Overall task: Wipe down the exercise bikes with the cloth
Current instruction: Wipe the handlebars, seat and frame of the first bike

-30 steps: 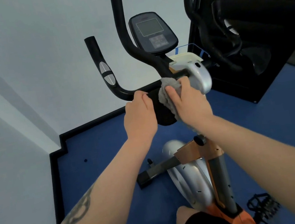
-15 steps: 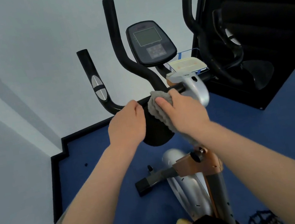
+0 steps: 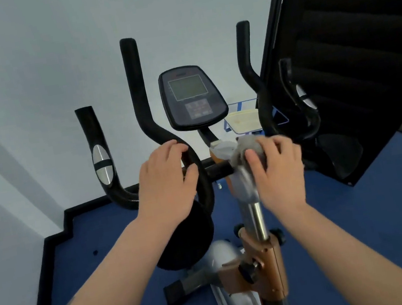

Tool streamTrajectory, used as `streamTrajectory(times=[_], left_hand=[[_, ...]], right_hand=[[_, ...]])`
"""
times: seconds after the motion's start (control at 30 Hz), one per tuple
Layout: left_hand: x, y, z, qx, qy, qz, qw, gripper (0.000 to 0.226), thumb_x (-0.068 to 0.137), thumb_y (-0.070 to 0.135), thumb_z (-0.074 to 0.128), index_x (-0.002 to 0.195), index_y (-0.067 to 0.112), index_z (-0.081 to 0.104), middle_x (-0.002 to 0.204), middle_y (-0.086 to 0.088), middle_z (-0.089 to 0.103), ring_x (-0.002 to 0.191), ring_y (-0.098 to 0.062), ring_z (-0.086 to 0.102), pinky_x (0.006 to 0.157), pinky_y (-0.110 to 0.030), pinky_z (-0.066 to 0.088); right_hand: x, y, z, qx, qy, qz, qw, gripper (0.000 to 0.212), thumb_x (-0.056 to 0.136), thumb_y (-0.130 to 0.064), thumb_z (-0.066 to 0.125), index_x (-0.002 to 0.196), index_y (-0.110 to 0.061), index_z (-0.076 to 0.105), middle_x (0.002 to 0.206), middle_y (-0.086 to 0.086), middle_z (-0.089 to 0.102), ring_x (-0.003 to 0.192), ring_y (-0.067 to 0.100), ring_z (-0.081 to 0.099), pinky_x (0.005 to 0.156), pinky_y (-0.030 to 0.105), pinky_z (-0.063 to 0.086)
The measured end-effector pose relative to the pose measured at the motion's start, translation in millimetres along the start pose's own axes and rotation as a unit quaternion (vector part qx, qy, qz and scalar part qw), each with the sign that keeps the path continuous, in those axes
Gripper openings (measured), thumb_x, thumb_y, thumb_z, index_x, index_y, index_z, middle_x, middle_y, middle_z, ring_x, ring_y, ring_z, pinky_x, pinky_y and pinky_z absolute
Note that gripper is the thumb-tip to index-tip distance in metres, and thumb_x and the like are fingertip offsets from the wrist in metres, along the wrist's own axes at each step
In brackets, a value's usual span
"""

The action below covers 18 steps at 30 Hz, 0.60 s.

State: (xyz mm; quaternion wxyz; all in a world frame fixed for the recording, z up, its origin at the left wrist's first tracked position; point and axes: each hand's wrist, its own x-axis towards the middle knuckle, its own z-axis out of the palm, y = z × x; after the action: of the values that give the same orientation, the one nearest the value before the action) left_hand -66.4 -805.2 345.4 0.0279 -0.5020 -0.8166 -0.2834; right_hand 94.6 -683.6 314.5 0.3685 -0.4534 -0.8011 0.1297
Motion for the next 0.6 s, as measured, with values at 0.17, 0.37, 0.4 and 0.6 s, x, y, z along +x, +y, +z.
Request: streamTrajectory(times=[0.17, 0.37, 0.4, 0.6], left_hand=[[0.8, -7.5, 21.1, 0.006, -0.047, -0.056, 0.997, 0.081, 0.097, 0.052, 0.037, 0.157, 0.019, -0.006, 0.165, -0.001, -0.011, 0.151, -0.022, 0.008, 0.118, -0.039, 0.021], [2.6, -10.2, 22.3, -0.012, -0.097, -0.076, 0.992, 0.087, 0.097, 0.056, 0.038, 0.152, 0.027, -0.024, 0.156, 0.009, -0.038, 0.148, -0.022, 0.022, 0.111, -0.039, 0.036], [1.9, -9.7, 21.9, -0.008, -0.102, -0.076, 0.992, 0.087, 0.097, 0.056, 0.037, 0.151, 0.029, -0.025, 0.154, 0.011, -0.04, 0.143, -0.023, 0.033, 0.105, -0.039, 0.042], [2.6, -5.8, 19.7, -0.017, -0.111, -0.108, 0.988, 0.087, 0.097, 0.056, 0.04, 0.152, 0.03, -0.022, 0.154, 0.014, -0.038, 0.117, -0.024, 0.055, 0.09, -0.04, 0.049]], right_hand=[[1.0, 13.1, 23.5, 0.048, -0.1, -0.035, 0.993, 0.046, 0.1, -0.041, 0.043, 0.144, -0.028, 0.044, 0.152, -0.005, 0.034, 0.139, 0.013, 0.031, 0.105, 0.029, 0.033], [79.7, -3.9, 29.4, -0.086, -0.292, -0.11, 0.946, 0.036, 0.103, -0.034, 0.035, 0.127, -0.022, 0.059, 0.125, 0.001, 0.056, 0.114, 0.022, 0.053, 0.089, 0.035, 0.043], [80.4, -0.8, 26.7, -0.085, -0.304, -0.126, 0.941, 0.037, 0.103, -0.035, 0.034, 0.129, -0.023, 0.057, 0.128, 0.0, 0.054, 0.115, 0.022, 0.052, 0.09, 0.036, 0.043], [106.2, -11.1, 35.8, -0.127, -0.424, -0.1, 0.891, 0.044, 0.104, -0.038, 0.031, 0.141, -0.019, 0.045, 0.139, 0.009, 0.05, 0.123, 0.03, 0.05, 0.1, 0.041, 0.042]])
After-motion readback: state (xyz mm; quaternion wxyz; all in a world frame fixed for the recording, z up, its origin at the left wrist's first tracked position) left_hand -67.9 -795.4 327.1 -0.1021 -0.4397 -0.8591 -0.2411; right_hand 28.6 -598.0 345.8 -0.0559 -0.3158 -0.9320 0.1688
